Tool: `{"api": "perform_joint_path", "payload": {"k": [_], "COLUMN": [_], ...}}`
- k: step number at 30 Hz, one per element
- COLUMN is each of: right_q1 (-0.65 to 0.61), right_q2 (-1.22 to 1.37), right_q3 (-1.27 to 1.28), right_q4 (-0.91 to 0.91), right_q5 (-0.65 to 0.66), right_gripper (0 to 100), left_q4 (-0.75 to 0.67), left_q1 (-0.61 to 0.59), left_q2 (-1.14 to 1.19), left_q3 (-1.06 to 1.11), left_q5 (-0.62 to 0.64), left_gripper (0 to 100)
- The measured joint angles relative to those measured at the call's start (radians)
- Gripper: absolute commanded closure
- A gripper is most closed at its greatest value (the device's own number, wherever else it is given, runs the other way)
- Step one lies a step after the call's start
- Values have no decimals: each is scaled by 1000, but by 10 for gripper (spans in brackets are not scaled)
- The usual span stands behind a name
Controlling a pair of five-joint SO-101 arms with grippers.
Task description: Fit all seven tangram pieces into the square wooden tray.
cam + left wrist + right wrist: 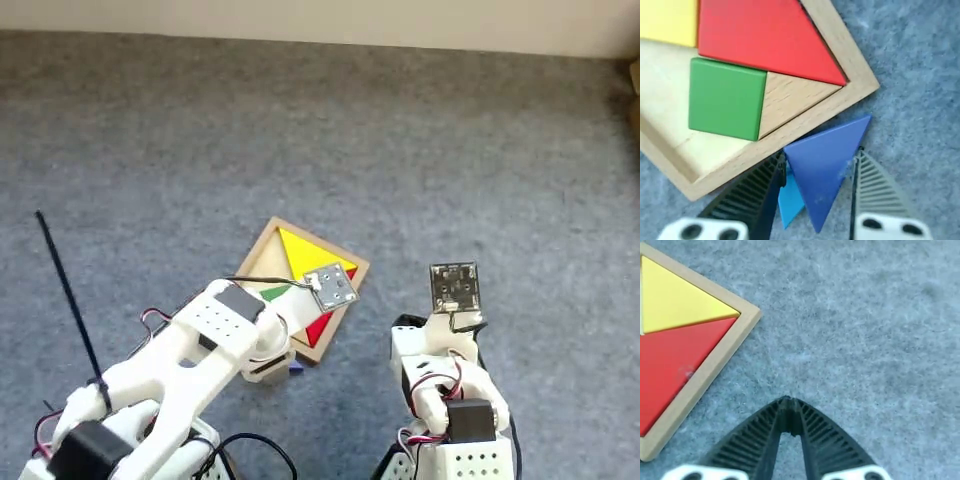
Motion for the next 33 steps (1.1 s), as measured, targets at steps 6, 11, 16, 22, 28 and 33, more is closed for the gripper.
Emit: {"api": "perform_joint_path", "payload": {"k": [6, 11, 16, 22, 28, 33], "right_q1": [0, 0, 0, 0, 0, 0], "right_q2": [0, 0, 0, 0, 0, 0], "right_q3": [0, 0, 0, 0, 0, 0], "right_q4": [0, 0, 0, 0, 0, 0], "right_q5": [0, 0, 0, 0, 0, 0], "right_gripper": [993, 993, 993, 993, 993, 993], "left_q4": [-6, 20, 107, 120, 158, 167], "left_q1": [3, 3, 3, 3, 3, 2], "left_q2": [25, 29, 31, 29, -103, -152], "left_q3": [-14, -41, -98, -106, -106, -104], "left_q5": [2, 2, 2, 2, -3, 0], "left_gripper": [842, 843, 843, 879, 882, 796]}}
